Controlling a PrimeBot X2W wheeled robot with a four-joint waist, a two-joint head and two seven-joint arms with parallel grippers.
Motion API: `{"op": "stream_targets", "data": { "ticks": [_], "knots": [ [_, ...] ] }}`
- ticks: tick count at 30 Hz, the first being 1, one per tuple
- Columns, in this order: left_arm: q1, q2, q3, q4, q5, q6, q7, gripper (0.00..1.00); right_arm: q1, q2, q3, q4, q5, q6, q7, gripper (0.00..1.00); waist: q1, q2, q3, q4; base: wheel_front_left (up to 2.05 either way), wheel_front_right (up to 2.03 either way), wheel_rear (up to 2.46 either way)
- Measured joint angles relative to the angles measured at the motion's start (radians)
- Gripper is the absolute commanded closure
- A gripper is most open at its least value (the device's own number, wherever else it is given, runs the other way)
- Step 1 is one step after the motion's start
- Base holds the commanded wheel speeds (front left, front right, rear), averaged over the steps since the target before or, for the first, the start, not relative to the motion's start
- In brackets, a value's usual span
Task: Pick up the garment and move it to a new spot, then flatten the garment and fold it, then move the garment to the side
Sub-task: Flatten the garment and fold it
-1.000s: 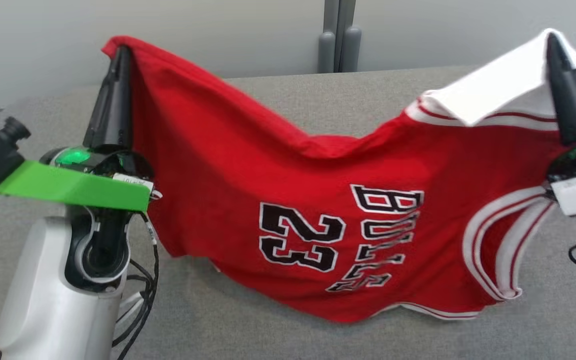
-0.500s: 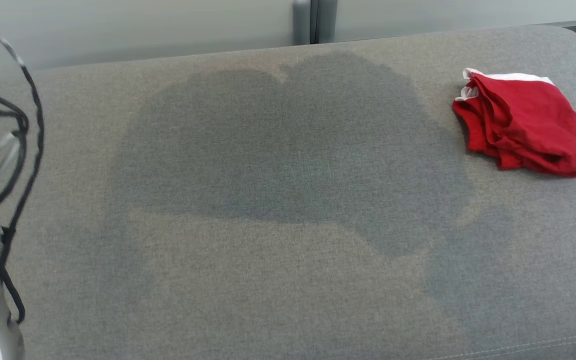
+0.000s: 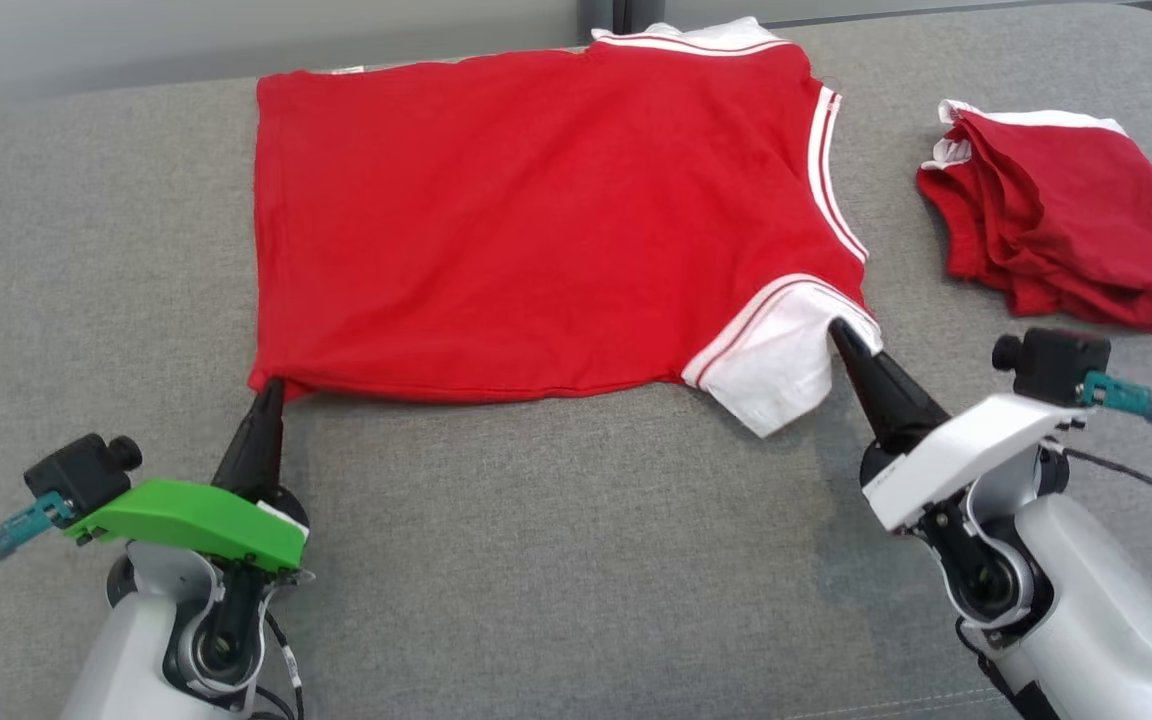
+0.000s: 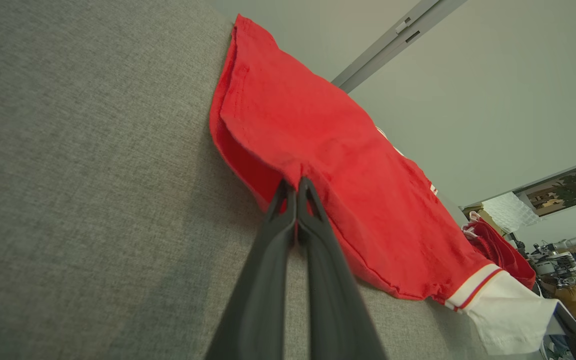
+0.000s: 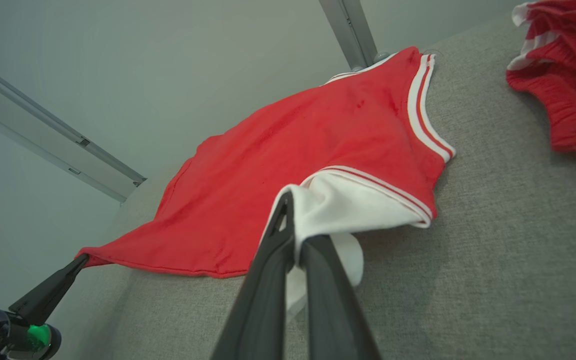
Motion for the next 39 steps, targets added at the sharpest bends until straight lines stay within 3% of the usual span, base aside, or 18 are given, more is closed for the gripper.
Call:
{"op": "stream_targets", "data": {
  "ticks": [7, 12, 20, 26, 33, 39],
  "knots": [
    [0.011, 0.007, 0.002, 0.043, 0.036, -0.036, -0.084, 1.00, 0.030, 0.013, -0.032, 0.015, 0.013, 0.045, -0.089, 1.00, 0.0000, 0.0000, -0.025, 0.010, 0.00, 0.00, 0.00],
    [0.066, 0.038, -0.016, 0.038, 0.079, -0.047, -0.136, 1.00, 0.071, -0.008, -0.017, 0.000, -0.006, 0.055, -0.117, 1.00, 0.0000, 0.0000, -0.064, 0.004, 0.00, 0.00, 0.00],
    [0.173, 0.062, -0.052, 0.016, 0.127, -0.052, -0.152, 1.00, 0.199, -0.044, 0.014, -0.001, -0.030, 0.050, -0.118, 1.00, 0.0000, 0.0000, -0.124, -0.011, 0.00, 0.00, 0.00],
    [0.259, 0.067, -0.066, -0.027, 0.134, -0.055, -0.158, 1.00, 0.313, -0.061, 0.011, -0.027, -0.013, 0.024, -0.107, 1.00, -0.0001, 0.0000, -0.165, -0.019, 0.00, 0.00, 0.00],
    [0.303, 0.074, -0.052, -0.142, 0.136, -0.059, -0.167, 1.00, 0.359, -0.063, -0.003, -0.148, 0.075, 0.035, -0.088, 1.00, 0.0000, 0.0000, -0.179, -0.021, 0.00, 0.00, 0.00],
    [0.352, 0.083, -0.053, -0.188, 0.144, -0.060, -0.170, 1.00, 0.422, -0.080, 0.020, -0.186, 0.132, 0.035, -0.005, 1.00, 0.0000, 0.0000, -0.195, -0.015, 0.00, 0.00, 0.00]
  ]
}}
